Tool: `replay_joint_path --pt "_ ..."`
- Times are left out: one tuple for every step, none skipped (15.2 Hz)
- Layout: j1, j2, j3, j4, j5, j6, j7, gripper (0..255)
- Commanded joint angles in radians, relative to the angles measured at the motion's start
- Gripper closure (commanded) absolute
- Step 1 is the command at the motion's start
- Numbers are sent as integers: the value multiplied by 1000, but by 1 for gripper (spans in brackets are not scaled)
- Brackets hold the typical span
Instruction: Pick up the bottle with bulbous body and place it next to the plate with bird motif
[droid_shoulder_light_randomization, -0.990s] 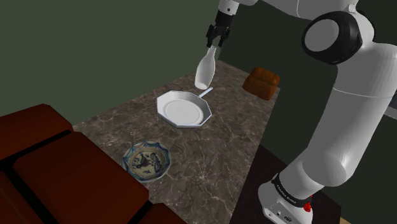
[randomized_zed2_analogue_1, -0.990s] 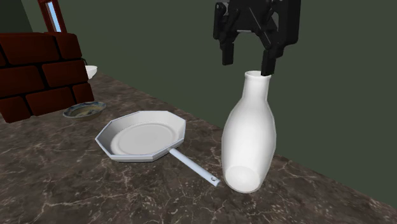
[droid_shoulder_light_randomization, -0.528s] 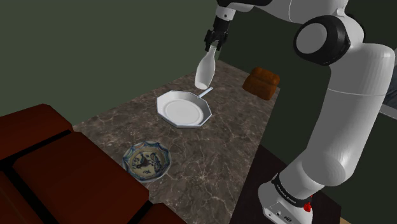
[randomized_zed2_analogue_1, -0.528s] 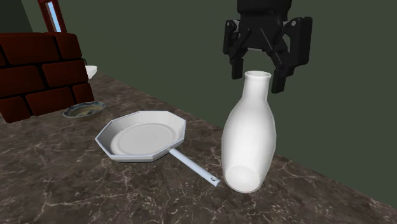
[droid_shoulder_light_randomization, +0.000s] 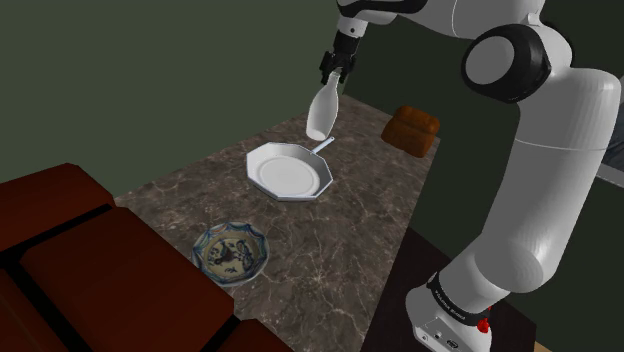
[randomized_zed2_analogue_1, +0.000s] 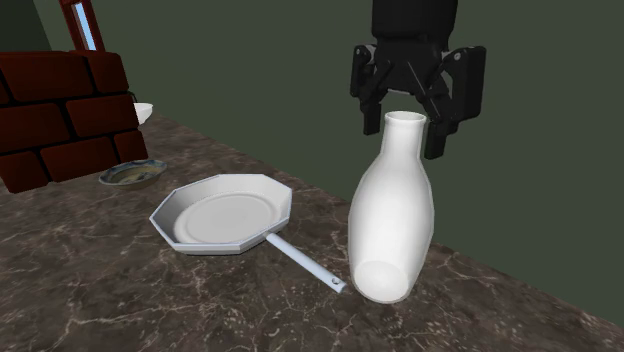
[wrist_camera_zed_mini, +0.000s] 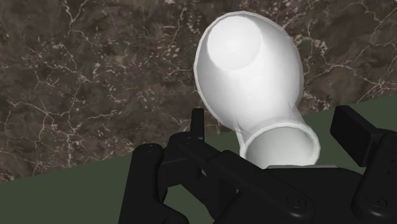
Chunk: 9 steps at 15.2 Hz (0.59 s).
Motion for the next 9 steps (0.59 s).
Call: replay_joint_path --pt "0 0 0 0 0 0 0 0" --pt "0 0 0 0 0 0 0 255" --pt "0 0 0 0 0 0 0 255" --pt "0 0 0 0 0 0 0 255" --pt "0 0 0 0 0 0 0 255" --pt "0 0 0 0 0 0 0 255" --pt "0 0 0 1 0 0 0 255" --pt "0 1 0 1 0 0 0 255" --pt "0 1 0 1 0 0 0 255"
